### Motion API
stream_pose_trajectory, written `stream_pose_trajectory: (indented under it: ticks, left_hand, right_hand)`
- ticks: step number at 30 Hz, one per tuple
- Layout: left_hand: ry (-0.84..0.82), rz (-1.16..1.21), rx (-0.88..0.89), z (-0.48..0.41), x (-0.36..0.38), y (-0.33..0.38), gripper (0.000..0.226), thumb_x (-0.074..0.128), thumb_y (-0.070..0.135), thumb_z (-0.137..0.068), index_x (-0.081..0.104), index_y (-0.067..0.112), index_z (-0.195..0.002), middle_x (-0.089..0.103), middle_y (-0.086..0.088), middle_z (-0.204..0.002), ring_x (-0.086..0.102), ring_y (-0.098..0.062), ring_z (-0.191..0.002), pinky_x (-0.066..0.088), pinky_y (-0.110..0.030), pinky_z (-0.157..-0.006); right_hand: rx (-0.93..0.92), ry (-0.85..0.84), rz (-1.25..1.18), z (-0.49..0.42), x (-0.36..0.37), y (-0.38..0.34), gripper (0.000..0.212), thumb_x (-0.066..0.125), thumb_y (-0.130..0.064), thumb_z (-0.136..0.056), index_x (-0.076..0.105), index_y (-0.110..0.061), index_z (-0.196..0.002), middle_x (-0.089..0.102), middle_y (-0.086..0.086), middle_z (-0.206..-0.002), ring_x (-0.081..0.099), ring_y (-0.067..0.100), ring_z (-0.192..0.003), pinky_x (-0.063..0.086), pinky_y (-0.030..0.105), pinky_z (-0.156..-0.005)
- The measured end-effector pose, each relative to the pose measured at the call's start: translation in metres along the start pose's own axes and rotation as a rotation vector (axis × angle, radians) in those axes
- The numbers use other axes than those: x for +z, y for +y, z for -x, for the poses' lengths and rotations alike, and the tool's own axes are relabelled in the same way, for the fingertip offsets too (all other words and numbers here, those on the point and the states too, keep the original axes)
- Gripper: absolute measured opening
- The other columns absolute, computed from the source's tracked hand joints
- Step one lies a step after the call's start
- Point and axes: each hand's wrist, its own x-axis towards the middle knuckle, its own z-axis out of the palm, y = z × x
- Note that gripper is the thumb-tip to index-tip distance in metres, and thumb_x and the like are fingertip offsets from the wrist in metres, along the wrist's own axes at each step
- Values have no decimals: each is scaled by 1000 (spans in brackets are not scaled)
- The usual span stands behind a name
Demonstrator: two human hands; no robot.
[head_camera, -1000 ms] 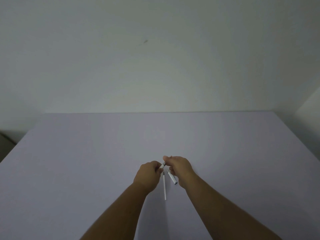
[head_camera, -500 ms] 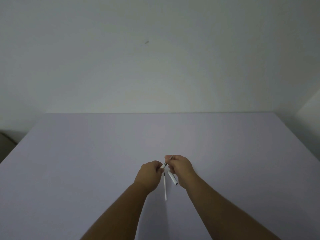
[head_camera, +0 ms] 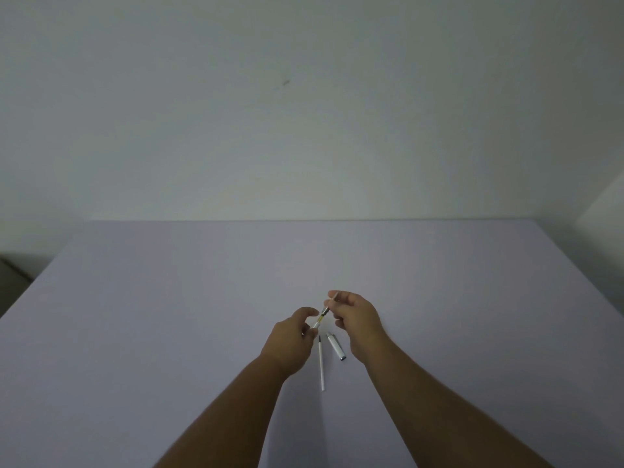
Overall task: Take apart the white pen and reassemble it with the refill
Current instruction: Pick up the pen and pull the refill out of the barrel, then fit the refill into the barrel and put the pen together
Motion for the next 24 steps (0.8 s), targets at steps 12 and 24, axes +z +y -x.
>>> stream_pose_trajectory:
  ticks: [12,24]
  left_hand:
    - [-86,71,-113,2,11,-18,16,45,18,-93,55,28,-102,59,-3,-70,46,-11,-52,42,-20,-51]
    - [-126,79,-155,1,32,-34,20,46,17,-92,56,24,-108,48,5,-58,43,-9,-50,40,-19,-51]
  right_hand:
    - [3,230,255,-16,-20,10,4,64,-13,-80,67,-14,-81,58,-1,-62,52,14,-57,43,25,-58]
    - [15,103,991,-16,-30,65,24,50,-7,-85,69,-10,-99,70,11,-108,62,28,-104,49,29,-86]
